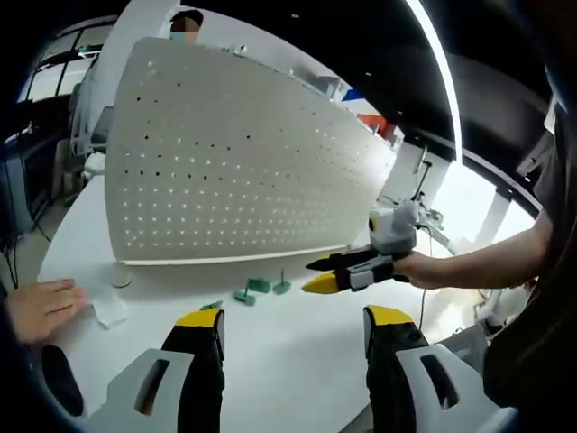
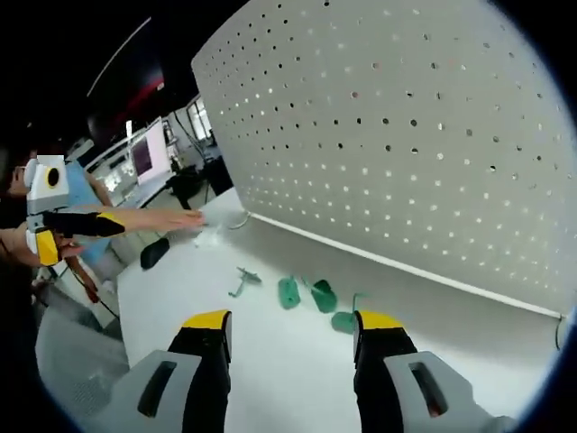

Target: Insert the hook assembly into the mounting plate slot until the hook locks in place.

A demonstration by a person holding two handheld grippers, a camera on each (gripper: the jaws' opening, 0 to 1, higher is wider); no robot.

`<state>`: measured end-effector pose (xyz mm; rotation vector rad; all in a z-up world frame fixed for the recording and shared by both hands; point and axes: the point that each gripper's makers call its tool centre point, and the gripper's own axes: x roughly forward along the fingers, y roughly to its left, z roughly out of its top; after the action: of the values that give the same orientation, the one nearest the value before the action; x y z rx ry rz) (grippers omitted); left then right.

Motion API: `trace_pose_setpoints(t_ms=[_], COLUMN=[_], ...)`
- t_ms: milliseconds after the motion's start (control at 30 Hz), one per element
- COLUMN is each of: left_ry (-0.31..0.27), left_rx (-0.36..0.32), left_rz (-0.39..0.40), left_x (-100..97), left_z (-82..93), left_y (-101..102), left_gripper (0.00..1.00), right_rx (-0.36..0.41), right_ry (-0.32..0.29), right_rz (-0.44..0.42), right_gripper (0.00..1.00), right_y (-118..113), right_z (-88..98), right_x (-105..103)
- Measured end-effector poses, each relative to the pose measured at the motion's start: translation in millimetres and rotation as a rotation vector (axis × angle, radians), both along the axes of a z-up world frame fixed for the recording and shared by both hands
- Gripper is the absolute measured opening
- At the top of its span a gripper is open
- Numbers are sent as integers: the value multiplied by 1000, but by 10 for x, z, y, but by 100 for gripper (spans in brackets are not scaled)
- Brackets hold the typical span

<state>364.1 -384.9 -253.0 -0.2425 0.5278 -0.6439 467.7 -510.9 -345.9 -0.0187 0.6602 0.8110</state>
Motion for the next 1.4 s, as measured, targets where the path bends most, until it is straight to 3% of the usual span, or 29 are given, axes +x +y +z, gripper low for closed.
trace_pose_setpoints(t_ms=[400, 767, 1400], left_ry=[11, 25, 36], left_rx=[0, 1, 1], left_rz=[13, 15, 21], left_x=[24, 32, 65], left_z=[-45, -102, -133], left_y=[63, 64, 93], left_gripper=[64, 64, 63], right_rx=[-8, -27, -34], right_ry=[36, 33, 72], right_rz=[-1, -1, -118], right_gripper=[52, 48, 32], right_y=[78, 110, -33], right_z=[-218, -279, -386], right_x=[29, 184, 454])
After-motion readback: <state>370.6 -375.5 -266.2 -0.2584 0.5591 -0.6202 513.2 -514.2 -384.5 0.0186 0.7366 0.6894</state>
